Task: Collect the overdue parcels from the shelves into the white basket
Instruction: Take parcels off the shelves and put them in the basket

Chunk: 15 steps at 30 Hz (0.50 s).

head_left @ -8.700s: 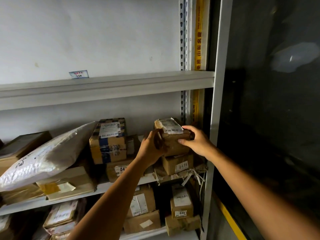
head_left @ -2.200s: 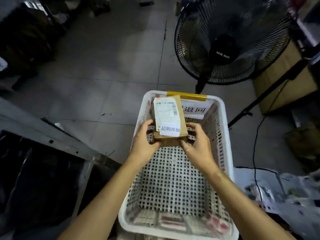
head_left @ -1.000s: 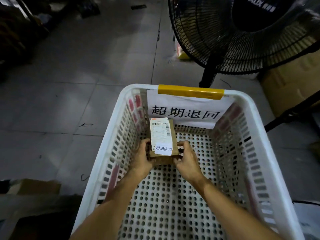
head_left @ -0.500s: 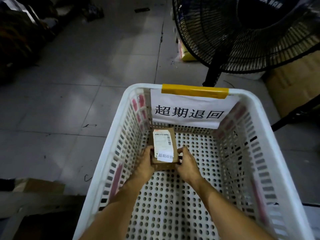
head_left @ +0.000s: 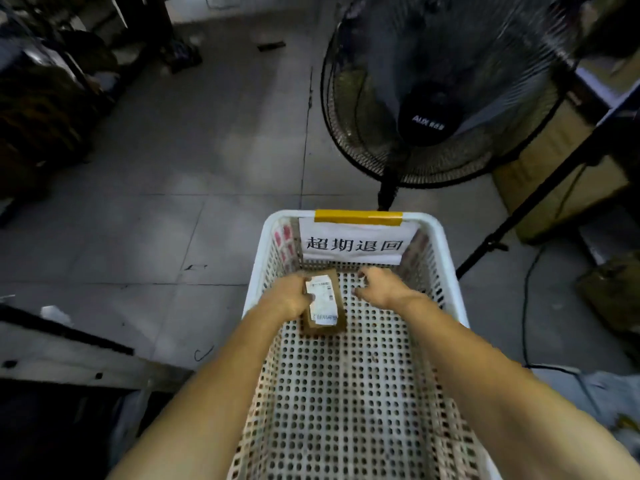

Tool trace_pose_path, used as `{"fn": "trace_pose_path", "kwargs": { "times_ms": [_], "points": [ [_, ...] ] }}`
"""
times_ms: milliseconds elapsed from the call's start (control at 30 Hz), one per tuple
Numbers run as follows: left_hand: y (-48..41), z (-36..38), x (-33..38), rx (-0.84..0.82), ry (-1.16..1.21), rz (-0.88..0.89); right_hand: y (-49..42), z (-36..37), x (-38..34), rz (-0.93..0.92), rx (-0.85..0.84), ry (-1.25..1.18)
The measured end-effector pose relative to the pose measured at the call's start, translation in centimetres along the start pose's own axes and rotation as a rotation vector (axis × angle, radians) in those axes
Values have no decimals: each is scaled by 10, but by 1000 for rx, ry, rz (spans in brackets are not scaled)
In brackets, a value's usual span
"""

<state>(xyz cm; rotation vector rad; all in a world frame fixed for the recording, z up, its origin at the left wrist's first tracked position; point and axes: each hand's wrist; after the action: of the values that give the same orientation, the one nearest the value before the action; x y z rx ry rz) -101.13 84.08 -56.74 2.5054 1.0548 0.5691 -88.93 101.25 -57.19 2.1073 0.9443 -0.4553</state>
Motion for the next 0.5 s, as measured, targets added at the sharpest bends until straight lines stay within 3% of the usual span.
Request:
{"fn": "trace_pose_path", "kwargs": {
  "times_ms": [500],
  "points": [
    [159, -280, 44, 256, -224, 0, 175, -187, -196, -190, 206, 101]
  ]
}}
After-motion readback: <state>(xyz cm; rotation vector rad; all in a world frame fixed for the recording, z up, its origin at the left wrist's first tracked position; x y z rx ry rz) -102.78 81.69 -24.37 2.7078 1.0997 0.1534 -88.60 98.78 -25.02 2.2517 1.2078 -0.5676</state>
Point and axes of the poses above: each hand's wrist, its own y-axis away from the middle knuckle, its own z-axis out of the palm, x = y × z, and after that the axes turned 14 degrees about -y, right-handed
